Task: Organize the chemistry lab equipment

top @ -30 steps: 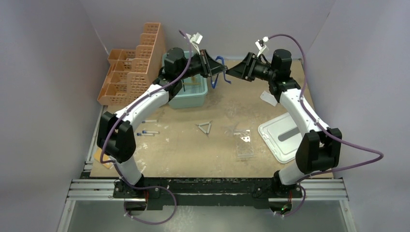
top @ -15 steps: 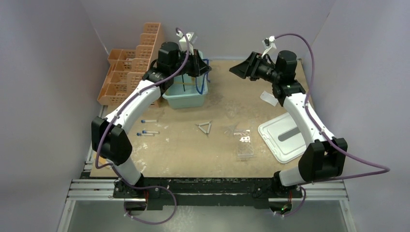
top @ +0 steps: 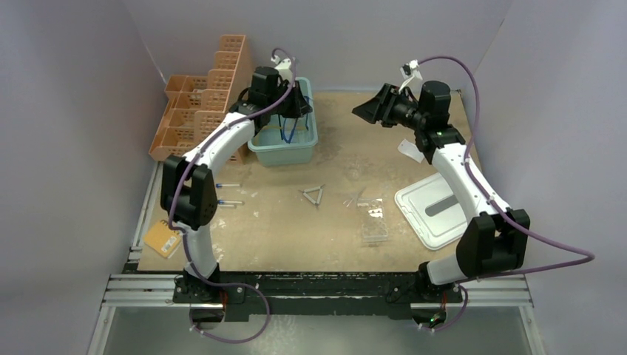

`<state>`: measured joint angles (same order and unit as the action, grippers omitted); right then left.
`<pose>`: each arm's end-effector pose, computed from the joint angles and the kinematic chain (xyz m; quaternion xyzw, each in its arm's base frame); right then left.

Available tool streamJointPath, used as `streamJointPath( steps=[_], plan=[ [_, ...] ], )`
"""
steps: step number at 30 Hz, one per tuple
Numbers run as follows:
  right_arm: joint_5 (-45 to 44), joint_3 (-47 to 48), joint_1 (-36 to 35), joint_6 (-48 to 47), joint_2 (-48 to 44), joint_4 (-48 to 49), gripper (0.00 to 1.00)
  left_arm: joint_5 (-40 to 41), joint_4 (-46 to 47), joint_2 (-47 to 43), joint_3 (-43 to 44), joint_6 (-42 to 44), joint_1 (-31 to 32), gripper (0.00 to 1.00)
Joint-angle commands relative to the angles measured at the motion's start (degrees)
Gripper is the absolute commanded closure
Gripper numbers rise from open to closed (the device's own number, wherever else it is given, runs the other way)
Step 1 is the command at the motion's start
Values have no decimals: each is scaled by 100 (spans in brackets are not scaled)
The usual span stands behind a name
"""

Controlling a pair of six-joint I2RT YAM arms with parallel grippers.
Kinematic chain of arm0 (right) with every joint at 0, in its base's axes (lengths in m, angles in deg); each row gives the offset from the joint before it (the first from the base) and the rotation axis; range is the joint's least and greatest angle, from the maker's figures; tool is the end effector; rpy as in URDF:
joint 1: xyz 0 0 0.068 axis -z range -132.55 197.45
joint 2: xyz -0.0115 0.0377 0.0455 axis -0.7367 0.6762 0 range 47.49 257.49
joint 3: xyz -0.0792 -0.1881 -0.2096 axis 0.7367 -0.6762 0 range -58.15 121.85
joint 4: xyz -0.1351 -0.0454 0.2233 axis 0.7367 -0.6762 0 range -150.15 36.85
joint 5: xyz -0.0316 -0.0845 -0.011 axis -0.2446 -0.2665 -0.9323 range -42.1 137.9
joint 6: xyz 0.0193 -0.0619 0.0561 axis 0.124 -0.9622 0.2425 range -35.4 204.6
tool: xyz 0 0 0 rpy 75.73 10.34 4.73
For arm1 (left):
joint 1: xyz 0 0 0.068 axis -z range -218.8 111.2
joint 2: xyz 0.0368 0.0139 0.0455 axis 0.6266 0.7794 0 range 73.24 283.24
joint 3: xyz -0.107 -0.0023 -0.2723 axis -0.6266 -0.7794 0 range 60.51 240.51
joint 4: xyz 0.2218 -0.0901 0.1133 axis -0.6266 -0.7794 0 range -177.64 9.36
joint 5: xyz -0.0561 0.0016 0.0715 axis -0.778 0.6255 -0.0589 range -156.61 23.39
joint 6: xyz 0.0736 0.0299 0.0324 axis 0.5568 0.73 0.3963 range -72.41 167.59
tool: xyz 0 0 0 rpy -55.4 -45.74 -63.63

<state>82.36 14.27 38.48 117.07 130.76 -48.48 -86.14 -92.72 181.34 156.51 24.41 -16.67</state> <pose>0.3664 0.1012 0.3933 -0.0490 0.7362 0.4319 0.5188 0.4504 -0.2106 0.3308 0.0846 0.8281 -0.3376 0.4394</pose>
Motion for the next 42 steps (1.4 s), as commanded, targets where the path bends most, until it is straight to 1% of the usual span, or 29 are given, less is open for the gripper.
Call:
streamJointPath(
  steps=[1,10,18,20,25,26,31,33,37,42],
  plan=[
    [-96,32,5,-126,17,43,39,83,148,412,474,-95,-51,100],
    [-115,70,9,-161,135,34,40,325,313,1079,832,-273,-145,100],
    [-106,200,2,-221,288,-53,40,176,746,1628,1194,-766,-270,100],
    [-106,225,6,-224,331,-58,40,353,744,1778,1341,-884,-271,99],
    [-135,308,2,-215,420,-49,41,1096,769,2024,1507,-1219,-271,95],
    [-133,324,3,-215,434,-61,40,1239,715,2056,1568,-1268,-271,93],
    [-167,351,8,-220,436,-69,41,1738,450,2066,1719,-1309,-262,75],
    [-174,350,5,-221,423,-77,41,1907,318,1993,1736,-1266,-254,71],
    [-167,350,1,-241,410,-80,41,2344,-5,1769,1763,-1198,-253,66],
    [-203,351,3,-249,401,-120,41,2460,-362,1530,1770,-1102,-249,62]
  ],
)
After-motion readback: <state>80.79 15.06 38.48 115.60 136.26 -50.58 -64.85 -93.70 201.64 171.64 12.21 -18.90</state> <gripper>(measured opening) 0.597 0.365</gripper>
